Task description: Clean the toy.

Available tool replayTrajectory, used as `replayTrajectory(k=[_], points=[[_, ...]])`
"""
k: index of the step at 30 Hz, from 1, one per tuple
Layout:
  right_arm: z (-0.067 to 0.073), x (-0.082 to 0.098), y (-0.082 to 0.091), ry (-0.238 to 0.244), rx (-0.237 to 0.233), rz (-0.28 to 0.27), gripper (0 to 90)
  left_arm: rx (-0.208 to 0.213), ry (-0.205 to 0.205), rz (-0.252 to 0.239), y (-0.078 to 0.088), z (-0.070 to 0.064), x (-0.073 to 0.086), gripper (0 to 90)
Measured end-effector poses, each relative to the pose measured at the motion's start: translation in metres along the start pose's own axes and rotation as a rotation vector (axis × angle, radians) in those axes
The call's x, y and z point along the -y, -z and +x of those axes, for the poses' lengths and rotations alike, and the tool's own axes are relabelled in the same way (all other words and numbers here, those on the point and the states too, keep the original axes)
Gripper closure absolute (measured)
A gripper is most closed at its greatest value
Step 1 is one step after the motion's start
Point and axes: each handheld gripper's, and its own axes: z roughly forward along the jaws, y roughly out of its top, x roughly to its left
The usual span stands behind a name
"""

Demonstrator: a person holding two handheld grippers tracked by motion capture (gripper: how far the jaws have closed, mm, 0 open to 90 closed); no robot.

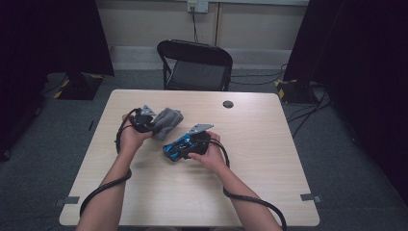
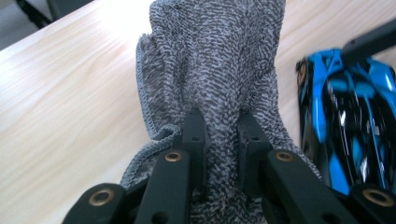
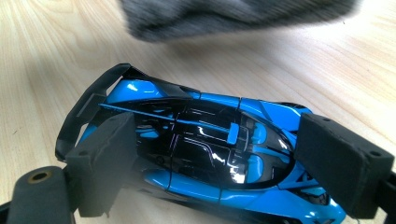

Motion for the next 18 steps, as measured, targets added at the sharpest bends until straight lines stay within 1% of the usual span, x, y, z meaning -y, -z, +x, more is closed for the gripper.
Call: replayTrajectory(k=[4,5,6,7,9,10,11,12,13,14,15,16,18], points=[[-0.001,0.002,0.000,0.002,-0.005,-0.016,13.0,0.021,-0.030,0.025,-0.022,-0.010,-0.010,76.9],[-0.001,0.002,0.000,0.003,-0.006,-0.017,13.1,0.034,-0.028,0.028,-0.027,-0.012,-0.011,76.9],[-0.001,0.002,0.000,0.003,-0.007,-0.014,13.2,0.033,-0.030,0.033,-0.033,-0.015,-0.012,76.9],[-0.001,0.001,0.000,0.003,-0.006,-0.012,13.2,0.033,-0.040,0.043,-0.036,-0.015,-0.013,76.8],[-0.001,0.001,0.000,0.001,-0.007,-0.007,13.2,0.035,-0.035,0.044,-0.044,-0.018,-0.015,76.7],[-0.001,0.001,0.000,0.003,-0.007,-0.008,13.1,0.039,-0.039,0.049,-0.048,-0.020,-0.016,76.5],[-0.001,0.001,0.000,0.004,-0.008,-0.012,13.2,0.039,-0.046,0.056,-0.050,-0.021,-0.017,76.4],[-0.001,0.002,0.000,0.004,-0.009,-0.016,13.2,0.034,-0.061,0.067,-0.053,-0.023,-0.018,76.0],[-0.001,0.003,0.000,0.004,-0.011,-0.020,13.2,0.033,-0.062,0.067,-0.056,-0.025,-0.020,75.8],[-0.001,0.003,0.000,0.005,-0.012,-0.021,13.2,0.042,-0.059,0.065,-0.058,-0.025,-0.021,75.8],[-0.001,0.002,0.000,0.005,-0.011,-0.019,13.2,0.035,-0.060,0.066,-0.061,-0.027,-0.022,75.6],[-0.001,0.002,0.000,0.004,-0.010,-0.017,13.2,0.042,-0.056,0.064,-0.063,-0.029,-0.023,75.6],[-0.001,0.002,0.000,0.005,-0.010,-0.014,13.2,0.054,-0.087,0.072,-0.067,-0.032,-0.025,75.4]])
